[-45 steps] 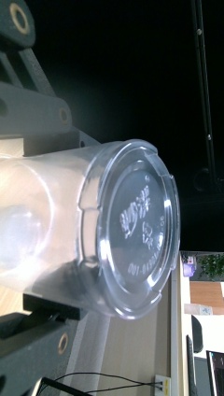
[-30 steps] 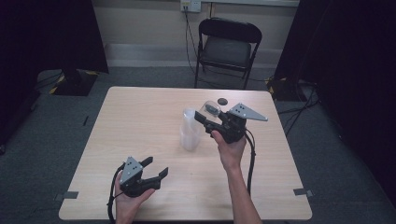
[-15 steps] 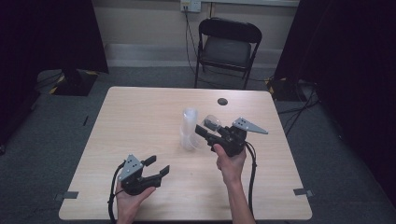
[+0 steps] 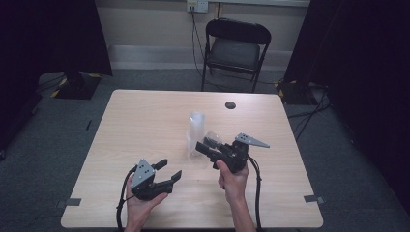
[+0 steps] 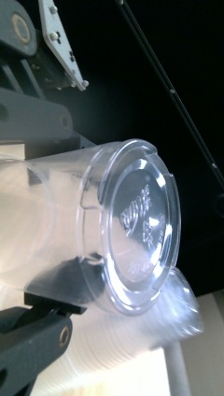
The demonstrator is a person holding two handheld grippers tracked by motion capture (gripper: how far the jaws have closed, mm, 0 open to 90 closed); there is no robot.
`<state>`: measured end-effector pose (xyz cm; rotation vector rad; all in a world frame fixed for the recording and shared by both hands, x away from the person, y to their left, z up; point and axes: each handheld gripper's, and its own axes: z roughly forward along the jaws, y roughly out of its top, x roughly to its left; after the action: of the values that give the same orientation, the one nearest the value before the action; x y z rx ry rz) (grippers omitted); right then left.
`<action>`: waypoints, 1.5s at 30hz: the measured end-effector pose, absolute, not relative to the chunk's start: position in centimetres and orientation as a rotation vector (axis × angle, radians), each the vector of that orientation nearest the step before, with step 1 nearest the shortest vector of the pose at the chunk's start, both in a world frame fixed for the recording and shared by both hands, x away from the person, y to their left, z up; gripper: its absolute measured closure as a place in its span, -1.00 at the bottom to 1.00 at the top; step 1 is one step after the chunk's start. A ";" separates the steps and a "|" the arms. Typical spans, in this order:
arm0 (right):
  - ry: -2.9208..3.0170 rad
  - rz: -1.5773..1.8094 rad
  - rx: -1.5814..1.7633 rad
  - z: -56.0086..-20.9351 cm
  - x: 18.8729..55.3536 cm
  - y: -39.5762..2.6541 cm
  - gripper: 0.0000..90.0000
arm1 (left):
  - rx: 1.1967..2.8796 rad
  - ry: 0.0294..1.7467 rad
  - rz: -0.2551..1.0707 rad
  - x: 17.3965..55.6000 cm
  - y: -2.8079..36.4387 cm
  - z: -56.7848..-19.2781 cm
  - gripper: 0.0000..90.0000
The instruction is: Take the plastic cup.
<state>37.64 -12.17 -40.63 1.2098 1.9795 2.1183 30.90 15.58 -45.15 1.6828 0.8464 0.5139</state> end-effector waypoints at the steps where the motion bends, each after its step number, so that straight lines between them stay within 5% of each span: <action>1: 1.981 2.127 1.226 -40.8 37.6 -12.1 0.06 | 1.679 0.839 0.519 30.9 15.5 -45.2 -0.19; 20: 2.051 2.222 1.374 -43.5 36.7 -11.0 0.08 | 1.643 0.680 0.559 31.3 13.1 -45.9 0.17; 45: 2.090 2.297 1.494 -44.2 36.4 -10.1 0.08 | 1.531 0.675 0.614 31.3 12.2 -46.8 0.34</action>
<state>36.42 -10.12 -44.25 1.4944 2.0904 2.2974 31.34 12.20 -46.77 1.5308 0.6754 0.6137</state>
